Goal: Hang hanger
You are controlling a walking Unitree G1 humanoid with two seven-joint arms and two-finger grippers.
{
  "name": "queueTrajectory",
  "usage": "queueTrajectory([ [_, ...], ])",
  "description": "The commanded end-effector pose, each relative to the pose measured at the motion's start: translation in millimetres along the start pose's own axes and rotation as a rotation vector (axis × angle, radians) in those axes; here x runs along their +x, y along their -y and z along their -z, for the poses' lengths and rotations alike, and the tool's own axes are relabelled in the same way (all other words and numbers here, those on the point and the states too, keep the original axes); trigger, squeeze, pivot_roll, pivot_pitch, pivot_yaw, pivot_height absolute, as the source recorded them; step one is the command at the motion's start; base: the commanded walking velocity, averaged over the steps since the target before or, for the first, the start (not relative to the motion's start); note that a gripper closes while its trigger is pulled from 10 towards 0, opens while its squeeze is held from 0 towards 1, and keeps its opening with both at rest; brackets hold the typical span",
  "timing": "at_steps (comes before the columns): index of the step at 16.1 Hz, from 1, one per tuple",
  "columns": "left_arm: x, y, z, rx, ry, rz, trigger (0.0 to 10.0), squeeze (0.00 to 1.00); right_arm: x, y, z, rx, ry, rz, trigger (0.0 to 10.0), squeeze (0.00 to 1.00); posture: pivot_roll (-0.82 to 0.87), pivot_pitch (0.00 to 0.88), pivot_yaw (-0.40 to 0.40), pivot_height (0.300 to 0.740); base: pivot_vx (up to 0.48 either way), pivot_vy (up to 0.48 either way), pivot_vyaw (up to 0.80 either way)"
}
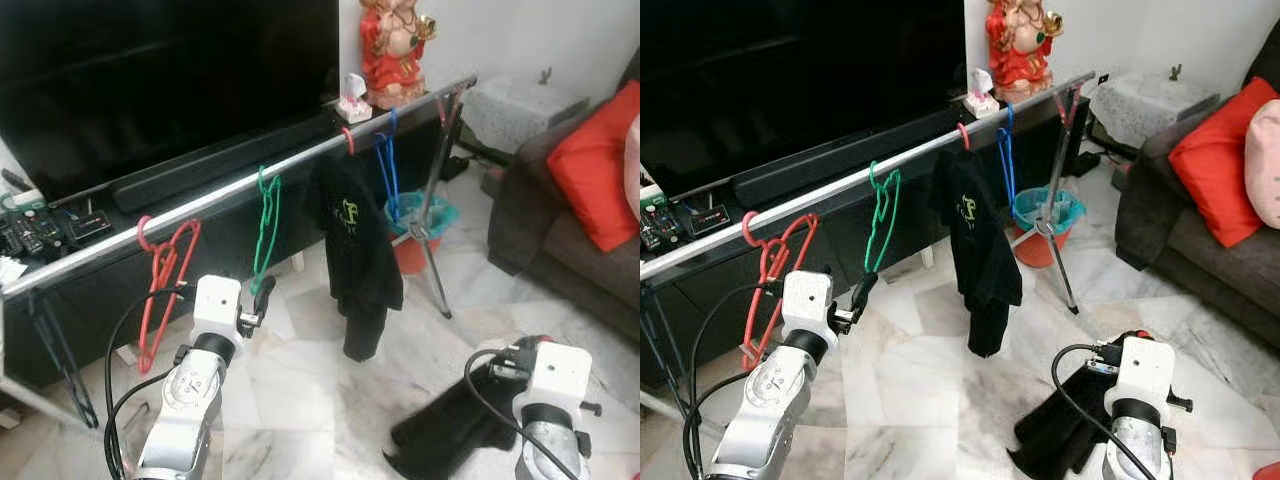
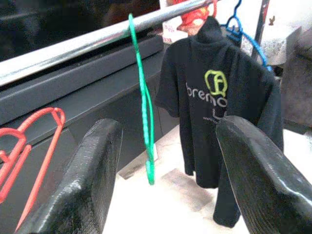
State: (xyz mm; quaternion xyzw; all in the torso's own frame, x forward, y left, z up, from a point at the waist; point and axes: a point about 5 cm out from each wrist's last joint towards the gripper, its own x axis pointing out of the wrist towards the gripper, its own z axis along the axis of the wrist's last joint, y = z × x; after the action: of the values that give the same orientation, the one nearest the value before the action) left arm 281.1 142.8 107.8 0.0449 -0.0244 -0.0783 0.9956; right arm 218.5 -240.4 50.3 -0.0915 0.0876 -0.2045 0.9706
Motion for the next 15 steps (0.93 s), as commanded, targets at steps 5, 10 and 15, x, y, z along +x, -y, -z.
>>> queueTrajectory([
  [5, 2.1, -3.8, -0.8, 0.014, 0.003, -0.006, 10.0, 0.0, 3.1, -0.7, -1.6, 0.001, 0.019, 0.004, 10.0, 0.0, -0.03, 0.0, 0.067, 0.74, 0.29, 0.0, 0.0],
  [10, 4.4, -1.6, -2.4, 0.017, 0.009, 0.001, 10.0, 0.0, 4.6, -4.3, -3.3, 0.005, 0.028, -0.005, 10.0, 0.0, -0.03, 0.0, 0.064, 0.74, 0.294, 0.0, 0.0],
  [15, 5.7, -2.3, 1.6, 0.033, -0.02, -0.002, 10.0, 0.0, 3.8, -4.0, -2.8, 0.004, 0.028, -0.005, 10.0, 0.0, -0.03, 0.0, 0.062, 0.74, 0.299, 0.0, 0.0],
])
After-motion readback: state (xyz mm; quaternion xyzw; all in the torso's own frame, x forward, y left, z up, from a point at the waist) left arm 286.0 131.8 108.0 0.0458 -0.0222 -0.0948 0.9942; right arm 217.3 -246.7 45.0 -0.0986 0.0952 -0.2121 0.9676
